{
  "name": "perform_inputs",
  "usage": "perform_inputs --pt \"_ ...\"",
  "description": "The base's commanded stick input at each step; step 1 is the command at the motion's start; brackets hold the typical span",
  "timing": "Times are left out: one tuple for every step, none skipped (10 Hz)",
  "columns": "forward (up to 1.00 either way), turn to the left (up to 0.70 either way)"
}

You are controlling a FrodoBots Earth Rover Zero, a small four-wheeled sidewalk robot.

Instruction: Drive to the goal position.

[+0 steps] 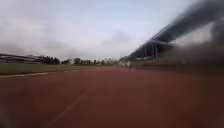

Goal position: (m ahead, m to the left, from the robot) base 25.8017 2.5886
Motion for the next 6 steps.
perform_inputs --pt "0.70 -0.17" --pt "0.70 -0.21" --pt "0.70 -0.19" --pt "0.70 -0.09" --pt "0.70 -0.06" --pt "0.70 -0.06"
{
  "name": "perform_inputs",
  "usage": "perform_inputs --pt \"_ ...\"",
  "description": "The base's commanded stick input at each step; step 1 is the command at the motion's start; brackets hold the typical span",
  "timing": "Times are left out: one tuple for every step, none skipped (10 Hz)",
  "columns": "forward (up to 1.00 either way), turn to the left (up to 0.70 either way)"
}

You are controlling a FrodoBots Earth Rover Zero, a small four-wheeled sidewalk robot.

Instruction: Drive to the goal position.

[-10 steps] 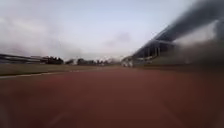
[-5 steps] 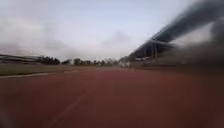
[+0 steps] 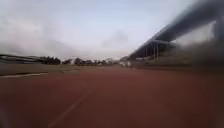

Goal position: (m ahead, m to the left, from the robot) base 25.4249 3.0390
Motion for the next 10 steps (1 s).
perform_inputs --pt "0.70 -0.09" --pt "0.70 -0.23" --pt "0.70 -0.23" --pt "0.70 -0.23" --pt "0.70 -0.17" --pt "0.70 -0.02" --pt "0.70 0.01" --pt "0.70 0.02" --pt "0.70 0.00" --pt "0.70 0.00"
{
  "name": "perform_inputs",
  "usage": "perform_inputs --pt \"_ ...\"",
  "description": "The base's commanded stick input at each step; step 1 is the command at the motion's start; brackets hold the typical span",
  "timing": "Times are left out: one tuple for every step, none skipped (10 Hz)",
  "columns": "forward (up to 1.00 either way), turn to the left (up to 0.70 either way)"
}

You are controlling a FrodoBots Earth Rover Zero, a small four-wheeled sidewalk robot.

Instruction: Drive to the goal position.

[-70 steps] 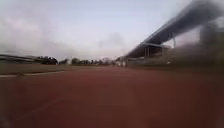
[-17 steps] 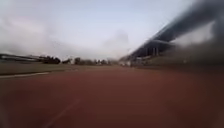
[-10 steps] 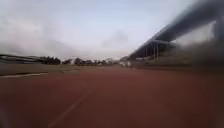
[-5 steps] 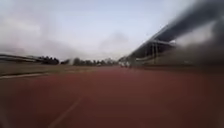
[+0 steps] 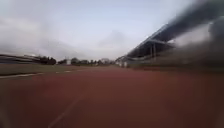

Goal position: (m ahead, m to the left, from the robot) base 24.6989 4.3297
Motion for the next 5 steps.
perform_inputs --pt "0.70 0.00" --pt "0.70 0.00" --pt "0.70 0.00" --pt "0.70 0.02" --pt "0.70 0.01"
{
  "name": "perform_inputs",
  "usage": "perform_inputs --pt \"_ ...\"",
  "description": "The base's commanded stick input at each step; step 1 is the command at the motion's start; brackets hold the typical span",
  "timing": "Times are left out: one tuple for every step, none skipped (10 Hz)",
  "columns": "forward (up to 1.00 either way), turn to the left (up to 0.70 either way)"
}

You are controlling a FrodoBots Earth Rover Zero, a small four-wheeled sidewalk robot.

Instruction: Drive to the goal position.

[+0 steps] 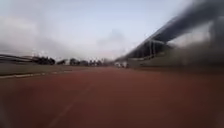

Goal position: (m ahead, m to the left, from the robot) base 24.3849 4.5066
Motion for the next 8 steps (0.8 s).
perform_inputs --pt "0.70 0.00" --pt "0.70 0.00" --pt "0.70 0.01" --pt "0.70 0.02" --pt "0.70 0.01" --pt "0.70 0.01" --pt "0.70 0.00" --pt "0.70 -0.18"
